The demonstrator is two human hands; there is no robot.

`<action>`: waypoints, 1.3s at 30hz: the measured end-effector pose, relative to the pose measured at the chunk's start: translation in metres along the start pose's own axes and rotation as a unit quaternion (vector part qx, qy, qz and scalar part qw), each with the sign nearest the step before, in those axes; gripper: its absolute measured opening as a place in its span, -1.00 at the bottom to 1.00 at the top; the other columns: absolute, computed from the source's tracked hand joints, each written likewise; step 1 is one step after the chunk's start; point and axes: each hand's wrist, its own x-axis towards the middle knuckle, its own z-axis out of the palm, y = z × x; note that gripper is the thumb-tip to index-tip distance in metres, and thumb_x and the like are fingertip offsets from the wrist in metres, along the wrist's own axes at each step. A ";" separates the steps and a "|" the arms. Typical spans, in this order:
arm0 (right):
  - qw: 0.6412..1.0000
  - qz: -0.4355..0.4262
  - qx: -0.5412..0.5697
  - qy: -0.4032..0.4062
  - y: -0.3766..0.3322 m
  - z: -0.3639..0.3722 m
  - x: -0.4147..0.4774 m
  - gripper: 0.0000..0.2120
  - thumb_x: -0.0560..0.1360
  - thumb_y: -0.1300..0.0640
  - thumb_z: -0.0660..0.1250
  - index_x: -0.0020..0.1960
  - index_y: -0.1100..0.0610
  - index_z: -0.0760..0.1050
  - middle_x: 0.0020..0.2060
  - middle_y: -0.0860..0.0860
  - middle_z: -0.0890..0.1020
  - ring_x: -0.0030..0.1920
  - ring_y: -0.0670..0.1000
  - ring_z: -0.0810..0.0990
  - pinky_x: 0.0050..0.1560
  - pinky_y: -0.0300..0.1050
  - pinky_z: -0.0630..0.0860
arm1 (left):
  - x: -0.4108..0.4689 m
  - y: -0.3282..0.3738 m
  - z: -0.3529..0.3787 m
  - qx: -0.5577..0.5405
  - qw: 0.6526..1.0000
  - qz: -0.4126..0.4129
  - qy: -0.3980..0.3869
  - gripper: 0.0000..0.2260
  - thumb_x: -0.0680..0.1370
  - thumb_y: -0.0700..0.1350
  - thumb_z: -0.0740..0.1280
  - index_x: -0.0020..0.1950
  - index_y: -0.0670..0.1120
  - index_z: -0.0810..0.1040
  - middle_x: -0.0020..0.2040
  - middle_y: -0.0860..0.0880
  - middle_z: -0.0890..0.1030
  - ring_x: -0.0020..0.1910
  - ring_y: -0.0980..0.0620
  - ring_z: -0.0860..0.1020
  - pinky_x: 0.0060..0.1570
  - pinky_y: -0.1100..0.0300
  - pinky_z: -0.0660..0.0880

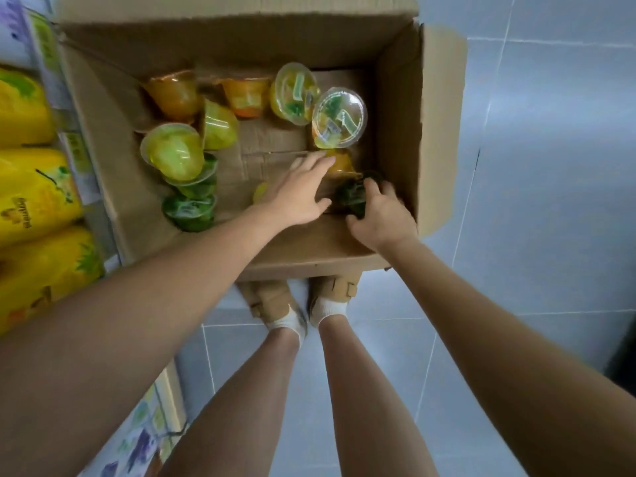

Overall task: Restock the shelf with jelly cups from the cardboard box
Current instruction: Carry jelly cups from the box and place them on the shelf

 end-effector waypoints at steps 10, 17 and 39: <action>0.996 0.033 0.078 -0.011 0.008 0.034 0.040 -0.32 0.49 0.08 0.36 0.49 0.11 0.11 0.38 0.19 0.22 0.34 0.24 0.34 0.32 0.10 0.41 | 0.040 -0.009 0.017 0.099 0.991 0.076 0.056 -0.42 0.50 -0.23 0.37 0.47 -0.14 0.24 0.35 -0.17 0.26 0.31 -0.18 0.30 0.18 -0.07 0.48; 0.999 0.019 0.030 -0.010 0.006 0.037 0.050 -0.31 0.48 0.17 0.36 0.50 0.13 0.08 0.44 0.16 0.12 0.44 0.25 0.10 0.36 0.11 0.30 | 0.028 -0.023 0.033 -0.037 0.998 0.011 0.051 -0.47 0.50 -0.19 0.39 0.42 -0.10 0.28 0.38 -0.13 0.38 0.37 -0.14 0.32 0.27 -0.02 0.32; 0.998 -0.058 -0.008 -0.030 -0.008 0.029 0.041 -0.35 0.38 -0.03 0.49 0.38 0.06 0.32 0.27 0.16 0.32 0.18 0.21 0.47 0.19 0.08 0.51 | -0.026 -0.047 0.014 -0.214 0.945 -0.196 0.152 -0.47 0.44 -0.04 0.44 0.36 0.03 0.34 0.27 -0.11 0.38 0.24 -0.08 0.42 0.08 0.18 0.38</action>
